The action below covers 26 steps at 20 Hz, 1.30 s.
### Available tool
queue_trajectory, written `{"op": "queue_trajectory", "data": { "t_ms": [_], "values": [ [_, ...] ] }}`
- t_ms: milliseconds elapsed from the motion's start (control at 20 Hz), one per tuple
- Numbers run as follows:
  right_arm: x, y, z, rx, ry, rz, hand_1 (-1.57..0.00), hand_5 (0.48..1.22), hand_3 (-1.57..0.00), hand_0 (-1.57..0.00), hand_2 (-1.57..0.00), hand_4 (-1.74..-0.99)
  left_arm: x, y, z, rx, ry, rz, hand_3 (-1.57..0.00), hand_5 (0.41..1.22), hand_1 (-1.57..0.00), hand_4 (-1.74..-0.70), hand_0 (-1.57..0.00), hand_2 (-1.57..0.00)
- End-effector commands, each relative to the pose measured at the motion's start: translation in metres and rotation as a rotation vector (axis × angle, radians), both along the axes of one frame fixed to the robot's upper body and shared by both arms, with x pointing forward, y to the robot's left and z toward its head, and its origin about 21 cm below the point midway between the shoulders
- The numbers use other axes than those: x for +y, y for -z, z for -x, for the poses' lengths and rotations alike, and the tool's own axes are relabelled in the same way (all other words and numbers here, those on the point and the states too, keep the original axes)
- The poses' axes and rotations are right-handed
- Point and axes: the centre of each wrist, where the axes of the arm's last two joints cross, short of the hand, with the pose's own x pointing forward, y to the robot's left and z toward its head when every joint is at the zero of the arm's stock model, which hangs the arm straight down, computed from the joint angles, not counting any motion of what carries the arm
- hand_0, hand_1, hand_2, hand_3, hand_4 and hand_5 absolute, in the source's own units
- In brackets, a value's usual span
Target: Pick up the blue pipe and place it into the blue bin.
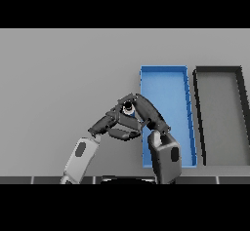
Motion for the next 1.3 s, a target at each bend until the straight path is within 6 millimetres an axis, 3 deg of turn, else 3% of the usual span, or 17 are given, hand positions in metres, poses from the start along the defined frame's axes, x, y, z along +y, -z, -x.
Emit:
{"op": "queue_trajectory", "data": {
  "t_ms": [0, 100, 200, 400, 550, 750, 950, 1250],
  "values": [
    [0.0, -0.004, -0.004, -0.003, -0.016, -0.028, -1.57, 1.221, -1.57, -1.57, -1.57, -1.741, -0.002, -0.003, -0.001, -0.006, -0.003, 0.003, -0.01, 0.456, -0.01, -0.91, -0.01, -0.01],
    [0.003, -0.023, -0.018, -0.03, -0.049, -0.083, -1.57, 1.221, -1.57, -1.57, -1.57, -1.741, -0.002, -0.004, 0.001, -0.031, 0.01, 0.037, 0.0, 0.445, -0.01, -0.91, -0.01, -0.01],
    [-0.007, -0.046, -0.028, -0.08, -0.048, -0.129, -1.57, 1.221, -1.57, -1.57, -1.57, -1.741, 0.0, -0.005, -0.002, -0.012, -0.005, 0.028, 0.0, 0.437, 0.0, -0.91, 0.0, 0.0],
    [-0.052, -0.103, -0.048, -0.205, 0.199, -0.179, -1.57, 1.221, -1.57, -1.57, -1.57, -1.741, 0.005, -0.004, -0.001, 0.01, -0.012, -0.009, 0.0, 0.43, 0.0, -0.9, 0.0, 0.0],
    [-0.085, -0.113, -0.063, -0.179, 0.32, -0.182, -1.57, 1.221, -1.57, -1.57, -1.57, -1.741, 0.001, -0.003, -0.001, 0.011, -0.006, -0.01, 0.0, 0.421, 0.0, -0.89, 0.0, 0.0],
    [-0.13, -0.103, -0.065, -0.148, 0.463, -0.129, -1.57, 1.221, -1.57, -1.57, -1.57, -1.741, 0.007, -0.004, -0.003, -0.014, -0.012, -0.015, 0.0, 0.412, 0.0, -0.88, 0.0, 0.0],
    [-0.162, -0.062, -0.053, -0.037, 0.564, -0.117, -1.57, 1.221, -1.57, -1.57, -1.57, -1.741, 0.007, -0.002, -0.001, -0.017, -0.008, -0.018, 0.0, 0.419, 0.0, -0.87, 0.0, 0.0],
    [-0.184, 0.005, -0.019, 0.156, 0.669, -0.092, -1.57, 1.221, -1.57, -1.57, -1.57, -1.741, 0.008, -0.001, 0.003, -0.008, -0.013, -0.007, 0.0, 0.423, 0.0, -0.88, 0.0, 0.0]
  ]
}}
